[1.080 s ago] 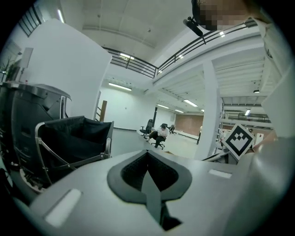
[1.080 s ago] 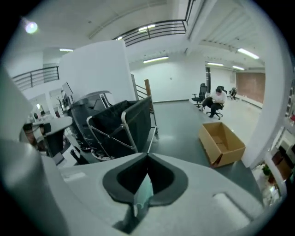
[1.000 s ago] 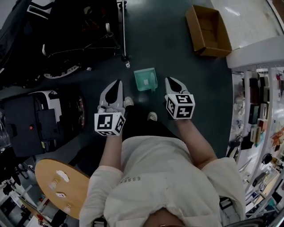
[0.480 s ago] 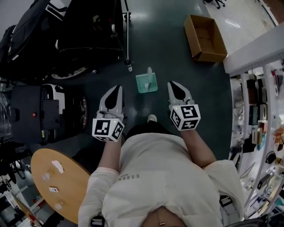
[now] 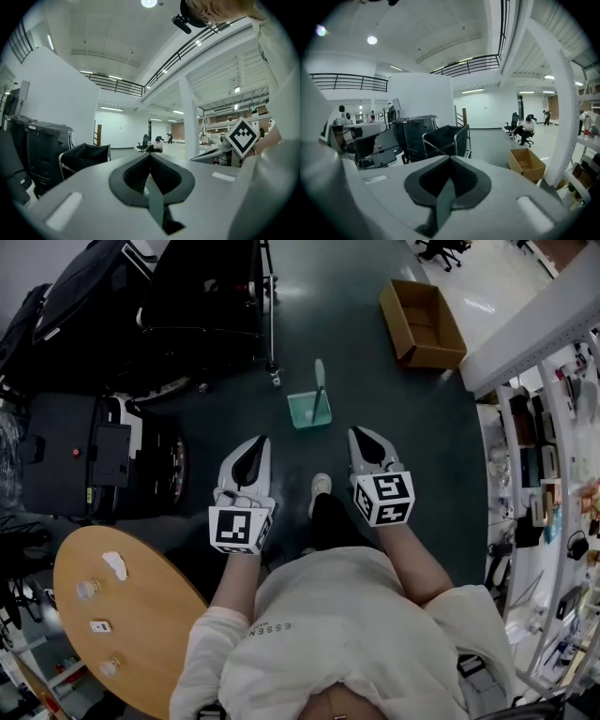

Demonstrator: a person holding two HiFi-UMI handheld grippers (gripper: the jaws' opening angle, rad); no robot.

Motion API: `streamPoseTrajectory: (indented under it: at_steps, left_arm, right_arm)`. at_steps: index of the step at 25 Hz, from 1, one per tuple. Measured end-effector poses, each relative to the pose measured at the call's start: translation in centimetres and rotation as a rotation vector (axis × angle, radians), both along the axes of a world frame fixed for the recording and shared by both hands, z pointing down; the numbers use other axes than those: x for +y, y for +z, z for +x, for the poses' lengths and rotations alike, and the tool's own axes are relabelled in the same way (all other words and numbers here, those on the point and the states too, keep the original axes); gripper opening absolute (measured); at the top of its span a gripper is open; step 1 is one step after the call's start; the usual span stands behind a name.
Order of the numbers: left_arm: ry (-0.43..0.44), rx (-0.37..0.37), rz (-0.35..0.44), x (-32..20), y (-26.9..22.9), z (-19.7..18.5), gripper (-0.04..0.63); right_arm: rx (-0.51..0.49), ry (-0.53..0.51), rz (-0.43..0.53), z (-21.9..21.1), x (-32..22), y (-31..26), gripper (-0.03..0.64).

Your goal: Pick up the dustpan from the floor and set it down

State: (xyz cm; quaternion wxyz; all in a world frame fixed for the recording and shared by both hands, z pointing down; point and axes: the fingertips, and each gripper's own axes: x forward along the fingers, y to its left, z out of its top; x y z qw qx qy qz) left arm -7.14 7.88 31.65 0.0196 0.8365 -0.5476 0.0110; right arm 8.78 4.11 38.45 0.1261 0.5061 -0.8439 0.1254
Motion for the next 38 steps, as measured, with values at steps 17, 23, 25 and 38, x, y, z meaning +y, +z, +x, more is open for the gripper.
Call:
streamPoseTrajectory:
  at_steps: [17,23,25,38]
  left_arm:
    - [0.044,0.038,-0.05,18.2,0.9,-0.5,0.017]
    - [0.054,0.053,-0.039,20.2,1.1,0.3,0.017]
    - [0.065,0.059,-0.038,20.5,1.2,0.8,0.017]
    - [0.114,0.041,-0.008,22.5,-0.1,4.8,0.017]
  right_arm:
    - [0.005,-0.074,-0.022,-1.9,17.5,-0.9,-0.009]
    - [0.037,-0.076,-0.004,-1.1,20.2,-0.3,-0.011]
    - [0.043,-0.078,-0.003,-0.7,21.1,-0.2,-0.011]
    - [-0.004,-0.042,-0.024,3.2,23.7,-0.2,-0.009]
